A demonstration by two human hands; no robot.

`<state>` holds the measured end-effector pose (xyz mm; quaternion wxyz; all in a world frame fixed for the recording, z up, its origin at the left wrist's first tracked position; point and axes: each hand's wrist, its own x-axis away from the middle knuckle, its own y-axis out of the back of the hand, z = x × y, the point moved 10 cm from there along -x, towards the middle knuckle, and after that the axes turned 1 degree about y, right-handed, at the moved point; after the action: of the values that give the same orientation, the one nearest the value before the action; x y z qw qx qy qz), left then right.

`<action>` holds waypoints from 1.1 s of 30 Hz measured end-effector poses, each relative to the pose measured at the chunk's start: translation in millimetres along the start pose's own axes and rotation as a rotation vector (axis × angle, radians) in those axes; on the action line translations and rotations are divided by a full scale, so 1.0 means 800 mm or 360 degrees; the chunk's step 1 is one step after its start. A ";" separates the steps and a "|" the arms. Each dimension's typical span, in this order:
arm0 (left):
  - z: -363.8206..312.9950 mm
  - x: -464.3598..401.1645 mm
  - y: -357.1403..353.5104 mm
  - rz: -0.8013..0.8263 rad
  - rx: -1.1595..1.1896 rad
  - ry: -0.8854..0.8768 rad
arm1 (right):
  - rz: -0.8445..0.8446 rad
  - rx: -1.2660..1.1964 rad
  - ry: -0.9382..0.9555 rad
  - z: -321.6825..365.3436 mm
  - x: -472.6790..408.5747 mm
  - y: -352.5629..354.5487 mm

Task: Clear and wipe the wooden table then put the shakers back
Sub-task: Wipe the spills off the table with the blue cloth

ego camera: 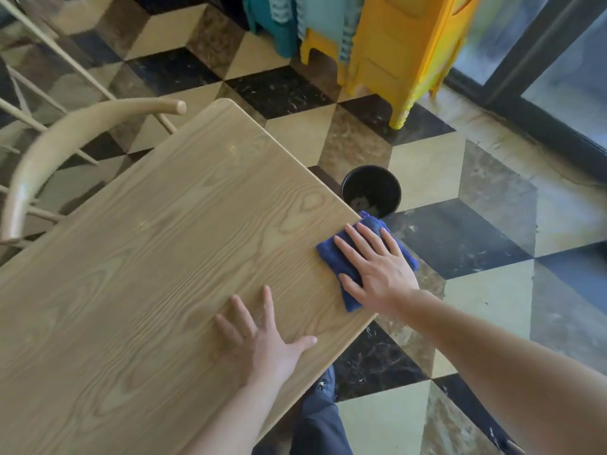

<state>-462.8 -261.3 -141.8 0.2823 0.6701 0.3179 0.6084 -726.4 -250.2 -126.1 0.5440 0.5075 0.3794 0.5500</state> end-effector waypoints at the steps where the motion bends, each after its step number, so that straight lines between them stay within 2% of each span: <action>1: 0.000 0.000 -0.001 -0.0001 -0.0003 0.0004 | 0.0007 0.0009 0.0030 0.001 0.000 -0.001; 7: 0.005 -0.003 -0.003 -0.0034 -0.0060 0.0022 | 0.0111 0.0052 0.0520 0.035 0.006 -0.012; 9: 0.006 -0.003 -0.004 -0.0022 -0.0071 0.0023 | 0.0115 0.0041 0.0585 0.043 0.007 -0.014; 15: 0.002 0.005 0.002 -0.0013 -0.0083 0.0010 | 0.0126 0.0071 0.0484 0.041 0.006 -0.013; 20: 0.026 0.035 0.005 -0.0057 -0.0123 -0.0079 | 0.0130 -0.0044 0.0061 0.054 0.010 -0.001; 24: 0.095 0.080 -0.007 -0.0063 -0.0099 -0.0056 | 0.0248 -0.0193 -0.0372 0.094 0.031 -0.005; 26: 0.146 0.108 -0.018 -0.0052 -0.0073 0.0040 | 0.0269 -0.0243 -0.0464 0.131 0.056 -0.001; 29: 0.230 0.151 -0.039 -0.0001 -0.0039 0.0206 | 0.0319 -0.0372 -0.0395 0.213 0.101 -0.004; 33: 0.341 0.199 -0.059 0.0044 0.0135 0.0423 | 0.0622 -0.0467 -0.0130 0.338 0.171 -0.037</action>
<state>-186.3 -106.4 -104.2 0.2007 0.5992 0.3686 0.6817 -443.0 -148.5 -81.9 0.5101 0.5087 0.1678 0.6730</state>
